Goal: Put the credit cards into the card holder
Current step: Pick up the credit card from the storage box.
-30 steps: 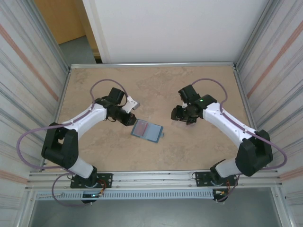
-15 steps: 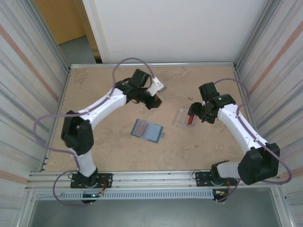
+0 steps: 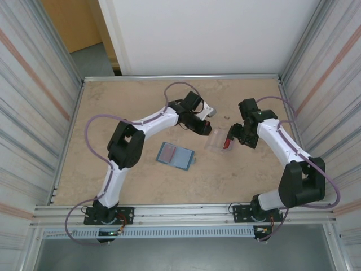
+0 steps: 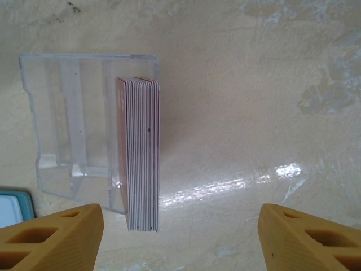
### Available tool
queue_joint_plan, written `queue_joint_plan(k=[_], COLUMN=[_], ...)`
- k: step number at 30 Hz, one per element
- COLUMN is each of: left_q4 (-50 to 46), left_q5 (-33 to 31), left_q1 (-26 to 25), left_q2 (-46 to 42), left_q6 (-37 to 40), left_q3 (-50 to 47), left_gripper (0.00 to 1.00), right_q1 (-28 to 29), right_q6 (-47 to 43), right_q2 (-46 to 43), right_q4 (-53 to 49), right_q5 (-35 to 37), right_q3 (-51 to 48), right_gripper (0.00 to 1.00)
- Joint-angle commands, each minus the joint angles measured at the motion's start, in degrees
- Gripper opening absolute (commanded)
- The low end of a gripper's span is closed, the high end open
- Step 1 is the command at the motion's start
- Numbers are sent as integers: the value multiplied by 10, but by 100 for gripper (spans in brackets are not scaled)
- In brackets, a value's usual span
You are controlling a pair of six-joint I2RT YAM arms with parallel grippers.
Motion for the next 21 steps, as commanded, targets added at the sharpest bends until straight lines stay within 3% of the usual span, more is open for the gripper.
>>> queue_joint_plan(k=[1,21], left_q4=[2,-3], left_q5=[30,-1], left_q1=[-9,-25], left_q2=[22,68], left_q6=[-37,-42], left_q3=[32,17], left_gripper=[0,0], right_q1=[-4,-2], right_q6=[-15,-38], right_q2=[17,74], right_q4=[9,29], right_q5=[-15,-20], right_q3=[14,14], right_gripper=[70,65])
